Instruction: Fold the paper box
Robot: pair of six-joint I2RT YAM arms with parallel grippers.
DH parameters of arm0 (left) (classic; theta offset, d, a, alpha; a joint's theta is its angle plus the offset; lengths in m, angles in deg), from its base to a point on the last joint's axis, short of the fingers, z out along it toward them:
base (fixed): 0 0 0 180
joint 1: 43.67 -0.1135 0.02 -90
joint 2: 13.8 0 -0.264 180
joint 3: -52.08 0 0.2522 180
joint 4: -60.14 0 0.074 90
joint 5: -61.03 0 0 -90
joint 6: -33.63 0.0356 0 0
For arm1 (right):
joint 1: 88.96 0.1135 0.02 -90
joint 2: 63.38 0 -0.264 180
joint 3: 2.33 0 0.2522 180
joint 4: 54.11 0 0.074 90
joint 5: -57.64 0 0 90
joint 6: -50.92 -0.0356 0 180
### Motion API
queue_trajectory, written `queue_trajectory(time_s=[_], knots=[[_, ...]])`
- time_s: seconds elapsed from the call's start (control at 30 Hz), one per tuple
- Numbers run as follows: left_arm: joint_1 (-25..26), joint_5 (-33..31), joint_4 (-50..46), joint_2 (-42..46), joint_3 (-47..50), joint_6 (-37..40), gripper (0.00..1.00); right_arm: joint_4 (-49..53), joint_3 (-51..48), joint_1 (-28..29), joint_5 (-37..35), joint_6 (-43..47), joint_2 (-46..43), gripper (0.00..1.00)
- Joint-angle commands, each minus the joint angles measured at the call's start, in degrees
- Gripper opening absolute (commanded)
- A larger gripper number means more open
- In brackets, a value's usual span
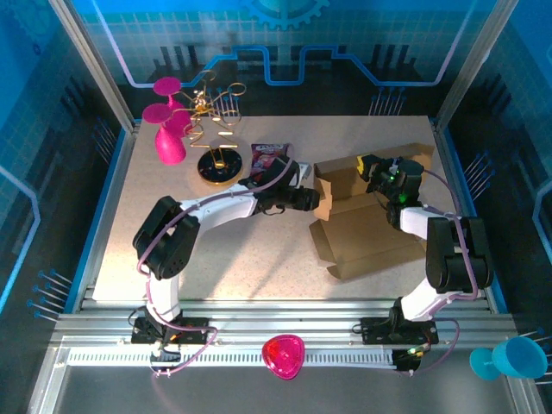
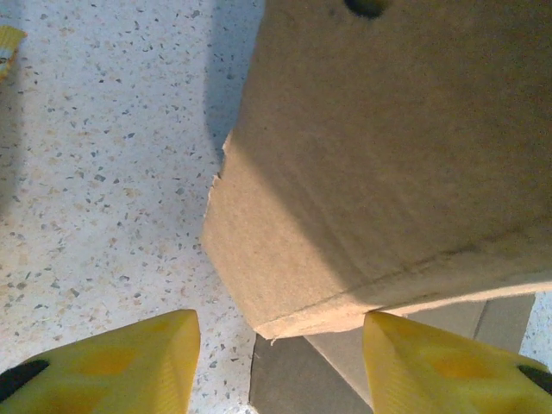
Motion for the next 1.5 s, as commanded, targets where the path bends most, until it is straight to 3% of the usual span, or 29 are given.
queue_trajectory(time_s=[0.0,0.5,0.87,1.07,1.47], knots=[[0.51,-2.25,5.78,2.0,1.72,1.42,0.53,-2.37,0.88,-0.41,1.44,-0.95,0.52,0.0],[4.44,-16.51,14.59,-0.32,4.7,2.22,0.51,-15.25,-3.73,0.79,-1.2,-3.16,2.75,0.0],[4.63,-19.08,17.99,-3.69,4.12,2.73,0.45,-21.25,-6.21,0.77,-1.6,-3.73,6.88,0.0],[5.63,-20.77,19.01,-4.94,3.9,2.98,0.44,-22.31,-5.71,0.88,-2.19,-4.63,7.82,0.0],[8.24,-31.13,18.78,-8.87,-0.74,1.26,0.44,-22.04,-5.44,2.69,-4.34,-5.04,7.19,0.0]])
